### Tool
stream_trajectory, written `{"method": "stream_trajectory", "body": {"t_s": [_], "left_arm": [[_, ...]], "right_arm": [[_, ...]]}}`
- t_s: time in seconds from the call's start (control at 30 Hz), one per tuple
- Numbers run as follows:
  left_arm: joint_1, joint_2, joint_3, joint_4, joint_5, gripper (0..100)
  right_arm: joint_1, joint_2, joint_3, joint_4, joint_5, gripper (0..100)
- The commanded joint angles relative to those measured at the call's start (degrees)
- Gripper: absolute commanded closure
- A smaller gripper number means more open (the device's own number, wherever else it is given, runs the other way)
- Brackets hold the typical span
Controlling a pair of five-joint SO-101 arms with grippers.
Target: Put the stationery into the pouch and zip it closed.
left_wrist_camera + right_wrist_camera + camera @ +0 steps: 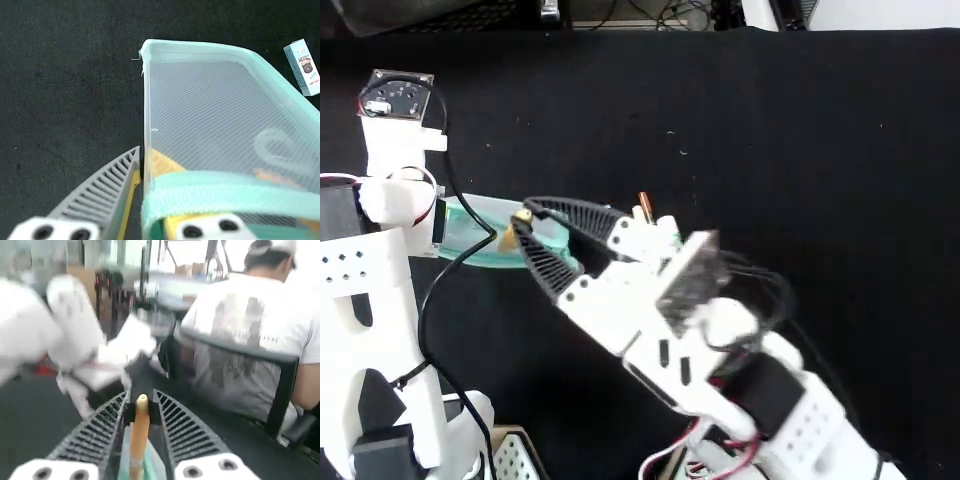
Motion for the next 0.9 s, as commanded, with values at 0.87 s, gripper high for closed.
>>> {"method": "stream_trajectory", "body": {"t_s": [0.87], "left_arm": [[0.1,-0.4,-1.0,0.3,0.4,97]], "right_arm": [[26.2,16.0,-22.6,42.0,5.5,78.7]]}}
